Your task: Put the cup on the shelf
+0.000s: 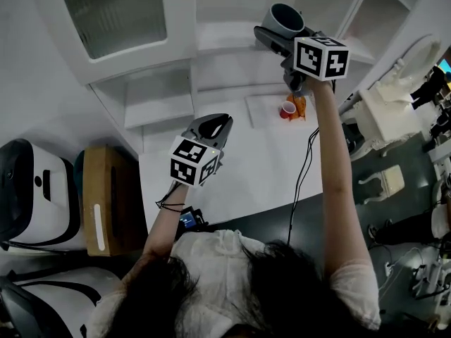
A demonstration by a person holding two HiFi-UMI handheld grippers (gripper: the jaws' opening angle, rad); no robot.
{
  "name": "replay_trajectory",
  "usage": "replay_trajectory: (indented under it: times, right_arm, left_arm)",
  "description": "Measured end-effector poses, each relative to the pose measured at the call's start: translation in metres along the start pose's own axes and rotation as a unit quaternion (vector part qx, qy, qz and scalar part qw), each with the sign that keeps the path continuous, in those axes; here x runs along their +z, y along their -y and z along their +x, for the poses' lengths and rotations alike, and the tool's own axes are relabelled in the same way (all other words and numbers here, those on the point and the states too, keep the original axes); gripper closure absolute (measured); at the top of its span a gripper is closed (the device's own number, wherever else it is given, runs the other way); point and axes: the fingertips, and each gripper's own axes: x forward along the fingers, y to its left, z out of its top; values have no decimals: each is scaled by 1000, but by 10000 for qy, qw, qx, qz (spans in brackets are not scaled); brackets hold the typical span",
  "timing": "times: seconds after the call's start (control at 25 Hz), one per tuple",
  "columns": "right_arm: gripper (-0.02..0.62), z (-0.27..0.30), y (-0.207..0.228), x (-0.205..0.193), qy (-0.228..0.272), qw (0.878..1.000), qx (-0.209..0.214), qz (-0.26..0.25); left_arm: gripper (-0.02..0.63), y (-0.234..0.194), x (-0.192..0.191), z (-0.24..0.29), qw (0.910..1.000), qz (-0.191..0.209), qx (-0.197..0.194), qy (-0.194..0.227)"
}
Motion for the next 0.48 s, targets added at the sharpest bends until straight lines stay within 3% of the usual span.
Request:
replay_trajectory:
  times: [0.48]
  right_arm:
    - [235, 69, 33, -2, -523, 9979, 92, 376]
  left_arm:
    - [581, -9, 5, 8, 9999, 52, -92, 48]
